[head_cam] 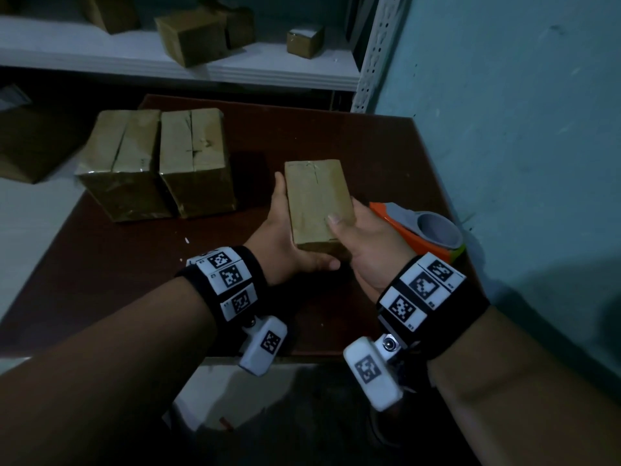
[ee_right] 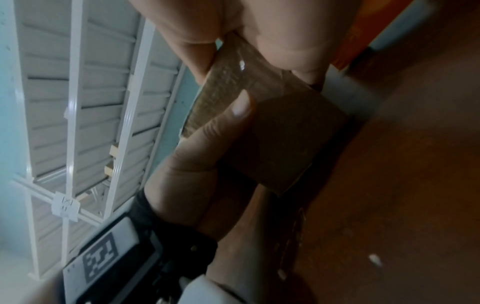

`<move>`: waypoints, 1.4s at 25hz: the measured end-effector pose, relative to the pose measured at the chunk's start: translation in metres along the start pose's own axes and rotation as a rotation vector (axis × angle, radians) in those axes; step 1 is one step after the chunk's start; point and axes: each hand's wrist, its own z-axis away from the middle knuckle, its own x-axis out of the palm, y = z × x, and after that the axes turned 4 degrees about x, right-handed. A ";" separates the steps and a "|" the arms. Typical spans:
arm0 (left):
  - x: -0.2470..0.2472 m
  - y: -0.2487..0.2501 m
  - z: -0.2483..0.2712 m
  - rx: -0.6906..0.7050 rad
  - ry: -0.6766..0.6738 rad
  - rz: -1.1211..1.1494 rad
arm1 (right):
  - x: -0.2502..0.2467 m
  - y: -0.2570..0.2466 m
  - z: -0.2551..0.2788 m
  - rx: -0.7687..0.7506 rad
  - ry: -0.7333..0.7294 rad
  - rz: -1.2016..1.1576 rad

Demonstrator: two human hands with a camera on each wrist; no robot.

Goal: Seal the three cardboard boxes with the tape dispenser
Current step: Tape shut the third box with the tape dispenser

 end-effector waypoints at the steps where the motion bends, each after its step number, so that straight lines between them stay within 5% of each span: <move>1: -0.001 0.000 -0.001 0.015 -0.028 -0.001 | -0.002 0.001 0.000 -0.015 -0.024 -0.006; 5: -0.008 -0.001 0.000 -0.008 -0.106 -0.004 | -0.002 0.001 -0.004 0.026 -0.004 -0.016; 9: -0.002 -0.003 -0.004 -0.040 -0.001 0.196 | -0.002 0.001 -0.007 0.114 0.049 -0.154; 21: -0.017 0.015 -0.003 -0.123 0.067 0.122 | 0.003 -0.011 0.000 0.221 0.158 -0.163; 29: -0.049 0.037 0.030 0.009 0.190 -0.169 | -0.001 -0.031 0.024 0.161 0.133 -0.064; 35: -0.044 0.049 0.041 0.047 0.065 -0.890 | -0.003 -0.030 0.037 0.128 0.127 0.095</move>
